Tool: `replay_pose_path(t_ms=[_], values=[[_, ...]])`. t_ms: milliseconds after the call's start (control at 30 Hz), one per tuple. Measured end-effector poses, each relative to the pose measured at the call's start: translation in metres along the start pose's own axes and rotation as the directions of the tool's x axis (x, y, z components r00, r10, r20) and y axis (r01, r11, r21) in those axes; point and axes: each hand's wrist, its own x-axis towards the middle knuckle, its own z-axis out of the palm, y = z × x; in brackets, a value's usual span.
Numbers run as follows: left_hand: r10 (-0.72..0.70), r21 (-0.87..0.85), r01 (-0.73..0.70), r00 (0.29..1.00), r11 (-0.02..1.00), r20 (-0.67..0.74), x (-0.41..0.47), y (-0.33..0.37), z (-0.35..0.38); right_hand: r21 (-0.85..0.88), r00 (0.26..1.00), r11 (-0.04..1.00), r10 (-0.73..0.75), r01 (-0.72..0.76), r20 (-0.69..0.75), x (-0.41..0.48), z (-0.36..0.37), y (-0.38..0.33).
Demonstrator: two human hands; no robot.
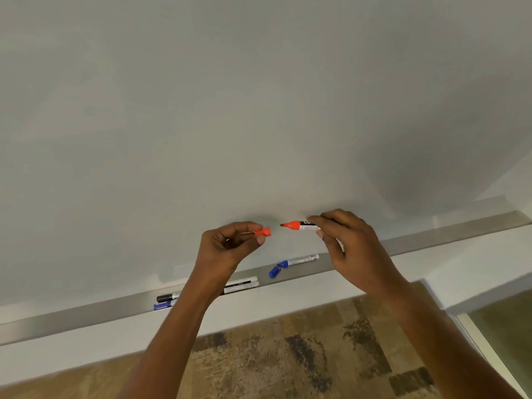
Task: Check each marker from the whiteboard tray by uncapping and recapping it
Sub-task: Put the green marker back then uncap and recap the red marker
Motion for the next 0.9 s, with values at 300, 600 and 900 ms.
replay_pose_path(t_ms=[300,600,900], values=[[0.054,-0.023,-0.054,0.998,0.998,-0.021,-0.029,0.014,-0.007,-0.042,0.998,0.997,-0.064,0.064,0.007,-0.011,-0.006,-0.026],[0.045,-0.074,-0.045,0.999,0.996,-0.006,-0.048,0.018,-0.002,-0.057,0.991,0.99,-0.124,0.127,0.054,-0.016,0.0,-0.045],[-0.116,-0.277,0.096,0.992,0.956,-0.054,-0.049,0.012,0.007,0.01,0.993,0.993,-0.115,0.115,0.026,-0.016,0.01,-0.046]])
